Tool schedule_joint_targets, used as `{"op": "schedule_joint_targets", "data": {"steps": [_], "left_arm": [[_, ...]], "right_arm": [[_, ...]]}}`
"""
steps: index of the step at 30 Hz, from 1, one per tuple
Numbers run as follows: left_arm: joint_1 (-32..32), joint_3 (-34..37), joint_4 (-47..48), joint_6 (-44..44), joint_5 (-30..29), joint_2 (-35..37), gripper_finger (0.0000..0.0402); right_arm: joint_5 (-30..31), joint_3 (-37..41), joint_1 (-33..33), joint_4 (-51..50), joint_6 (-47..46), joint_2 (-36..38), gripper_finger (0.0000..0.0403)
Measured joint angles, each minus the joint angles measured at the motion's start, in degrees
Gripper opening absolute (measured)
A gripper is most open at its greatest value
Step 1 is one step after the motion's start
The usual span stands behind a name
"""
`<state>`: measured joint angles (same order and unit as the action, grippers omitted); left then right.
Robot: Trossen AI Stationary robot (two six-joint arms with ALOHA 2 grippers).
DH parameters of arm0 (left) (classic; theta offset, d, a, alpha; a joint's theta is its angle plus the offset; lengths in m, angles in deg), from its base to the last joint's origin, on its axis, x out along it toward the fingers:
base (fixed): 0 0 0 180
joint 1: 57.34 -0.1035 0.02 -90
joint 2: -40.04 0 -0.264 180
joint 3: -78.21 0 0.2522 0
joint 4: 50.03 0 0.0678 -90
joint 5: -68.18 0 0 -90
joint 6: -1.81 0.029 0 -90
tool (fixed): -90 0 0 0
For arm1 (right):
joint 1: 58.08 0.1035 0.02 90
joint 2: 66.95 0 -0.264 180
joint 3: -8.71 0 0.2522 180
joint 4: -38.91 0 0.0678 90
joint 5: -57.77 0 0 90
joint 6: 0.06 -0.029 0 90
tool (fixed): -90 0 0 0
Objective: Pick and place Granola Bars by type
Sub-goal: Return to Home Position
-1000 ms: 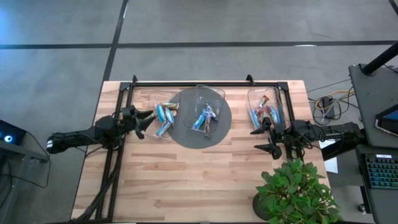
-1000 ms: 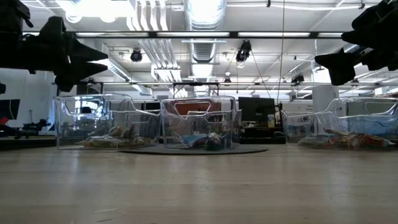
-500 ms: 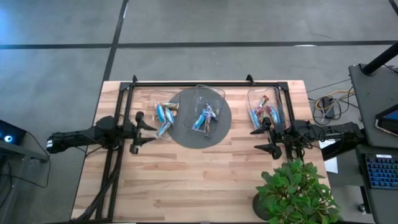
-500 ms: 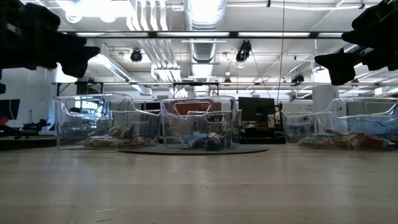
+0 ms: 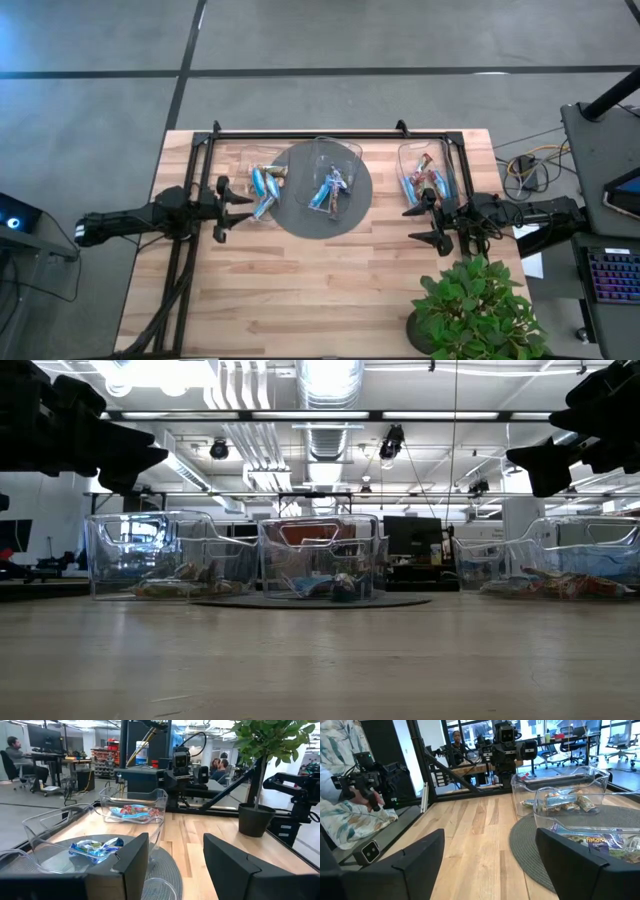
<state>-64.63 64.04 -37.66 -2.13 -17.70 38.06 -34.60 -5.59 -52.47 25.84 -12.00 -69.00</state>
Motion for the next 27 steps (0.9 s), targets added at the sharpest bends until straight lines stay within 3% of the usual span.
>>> {"op": "schedule_joint_targets", "data": {"steps": [8, 15, 27], "left_arm": [[0.00, 0.00, -0.04, 0.02, 0.02, 0.00, 0.0172], [0.00, 0.00, -0.09, 0.02, 0.02, 0.00, 0.0172], [0.00, 0.00, -0.13, 0.02, 0.02, 0.00, 0.0172]], "right_arm": [[0.12, 0.00, 0.00, 0.00, 0.25, 0.00, 0.0310], [13.06, -0.04, 0.00, 1.45, 15.53, 0.07, 0.0298], [13.46, -0.04, 0.00, 1.55, 16.88, 0.07, 0.0303]]}}
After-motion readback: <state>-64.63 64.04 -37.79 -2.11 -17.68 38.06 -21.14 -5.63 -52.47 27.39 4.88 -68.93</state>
